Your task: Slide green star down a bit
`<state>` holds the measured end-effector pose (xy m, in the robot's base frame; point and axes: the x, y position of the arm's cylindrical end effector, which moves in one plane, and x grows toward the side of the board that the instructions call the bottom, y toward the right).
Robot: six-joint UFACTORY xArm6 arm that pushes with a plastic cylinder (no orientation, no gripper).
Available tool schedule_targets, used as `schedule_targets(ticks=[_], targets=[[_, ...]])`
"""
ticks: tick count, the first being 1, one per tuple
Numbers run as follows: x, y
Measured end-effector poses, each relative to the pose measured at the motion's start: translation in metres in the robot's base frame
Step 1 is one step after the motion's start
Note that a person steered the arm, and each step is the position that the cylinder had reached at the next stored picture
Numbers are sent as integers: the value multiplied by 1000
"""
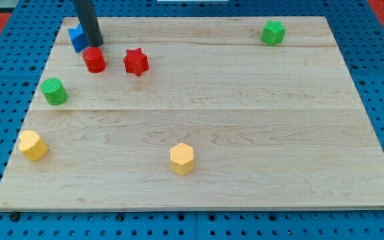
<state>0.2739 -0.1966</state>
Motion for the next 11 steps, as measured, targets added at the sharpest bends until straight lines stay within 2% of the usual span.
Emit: schedule_targets(ticks=[5, 6, 7, 8, 9, 10, 11], targets=[[0, 19], [-15, 58], [-22, 167], [-60, 281], [-76, 325], [-40, 401], [24, 379]])
